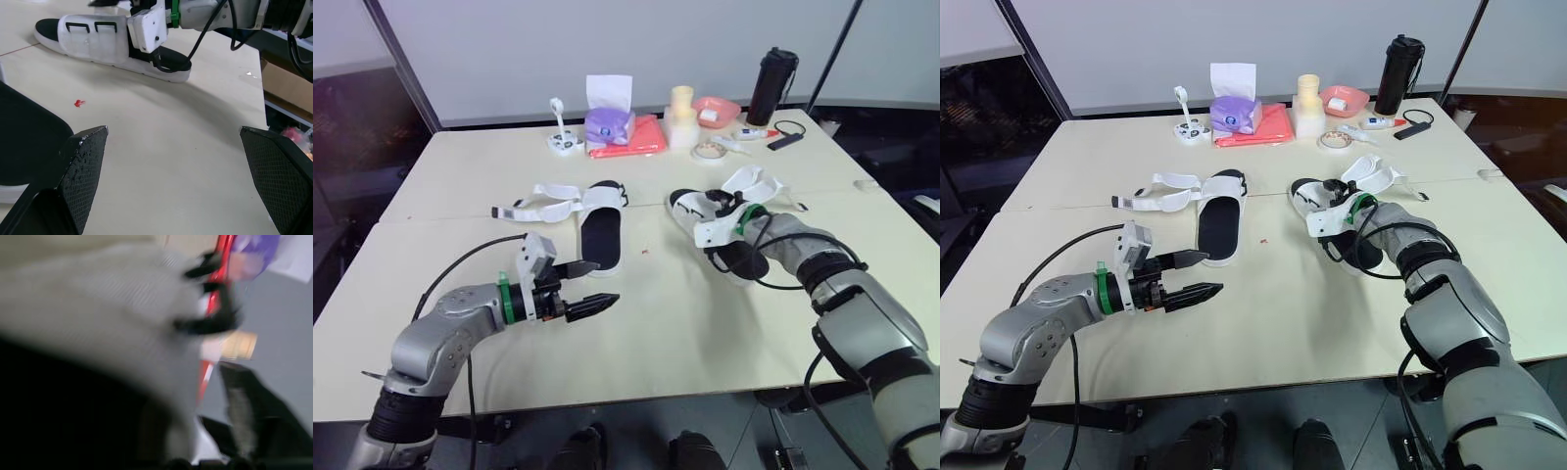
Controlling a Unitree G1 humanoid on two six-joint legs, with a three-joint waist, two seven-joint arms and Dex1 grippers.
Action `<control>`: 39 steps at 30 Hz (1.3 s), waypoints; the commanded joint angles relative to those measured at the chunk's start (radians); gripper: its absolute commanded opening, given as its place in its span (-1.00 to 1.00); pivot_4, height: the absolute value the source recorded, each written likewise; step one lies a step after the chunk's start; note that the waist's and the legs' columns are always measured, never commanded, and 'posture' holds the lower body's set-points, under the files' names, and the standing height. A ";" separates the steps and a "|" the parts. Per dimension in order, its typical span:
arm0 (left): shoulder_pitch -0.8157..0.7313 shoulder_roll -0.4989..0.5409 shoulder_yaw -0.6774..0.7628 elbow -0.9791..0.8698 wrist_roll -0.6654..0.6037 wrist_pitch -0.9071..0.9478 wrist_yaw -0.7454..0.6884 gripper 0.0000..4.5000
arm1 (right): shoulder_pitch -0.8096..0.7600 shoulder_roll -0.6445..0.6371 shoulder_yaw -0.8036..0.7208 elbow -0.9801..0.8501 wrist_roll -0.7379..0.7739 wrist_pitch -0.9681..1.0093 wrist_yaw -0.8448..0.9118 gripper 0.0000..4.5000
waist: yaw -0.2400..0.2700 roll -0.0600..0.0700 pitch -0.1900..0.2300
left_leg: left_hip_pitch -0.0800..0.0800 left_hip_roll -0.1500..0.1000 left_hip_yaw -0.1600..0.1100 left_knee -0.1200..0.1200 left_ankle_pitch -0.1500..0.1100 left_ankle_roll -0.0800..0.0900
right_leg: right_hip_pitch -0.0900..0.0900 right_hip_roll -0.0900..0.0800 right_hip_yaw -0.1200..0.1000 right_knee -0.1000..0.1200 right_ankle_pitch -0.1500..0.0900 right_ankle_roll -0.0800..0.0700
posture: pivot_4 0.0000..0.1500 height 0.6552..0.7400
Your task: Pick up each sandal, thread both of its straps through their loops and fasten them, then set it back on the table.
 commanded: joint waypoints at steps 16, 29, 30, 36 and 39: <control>-0.078 0.000 0.006 0.062 0.001 -0.024 -0.040 1.00 | 0.064 -0.248 -0.061 -0.427 0.086 -0.473 -0.004 -0.98 | -0.009 0.000 0.000 | 0.000 0.000 0.000 -0.001 0.000 0.000 | -0.001 0.000 0.001 0.001 0.000 0.000 | 1.00 1.00; -0.173 -0.010 -0.008 0.196 0.025 -0.055 -0.109 1.00 | 0.325 -0.411 -0.124 -0.864 0.357 -0.804 0.291 -0.98 | -0.019 0.000 0.000 | 0.002 0.000 0.001 0.000 -0.002 0.003 | 0.001 0.000 0.001 0.002 0.000 0.000 | 1.00 1.00; -0.175 -0.010 -0.013 0.198 0.029 -0.057 -0.115 1.00 | 0.343 -0.406 -0.123 -0.887 0.358 -0.805 0.308 -0.98 | -0.019 0.000 0.000 | 0.002 0.000 0.001 0.000 -0.001 0.003 | 0.001 0.000 0.002 0.002 0.000 0.000 | 1.00 1.00; -0.193 -0.022 -0.026 0.214 0.044 -0.068 -0.130 1.00 | 0.422 -0.368 -0.139 -0.926 0.340 -0.782 0.369 -0.98 | -0.016 0.000 0.000 | 0.003 0.000 0.001 0.001 -0.001 0.003 | 0.001 0.000 0.002 0.002 0.000 0.000 | 1.00 1.00; -0.194 -0.028 -0.029 0.209 0.056 -0.081 -0.129 1.00 | 0.437 -0.361 -0.149 -0.917 0.343 -0.770 0.393 -0.98 | -0.013 0.000 0.000 | 0.003 0.000 0.001 0.001 -0.001 0.003 | 0.001 0.000 0.002 0.002 0.000 0.000 | 1.00 1.00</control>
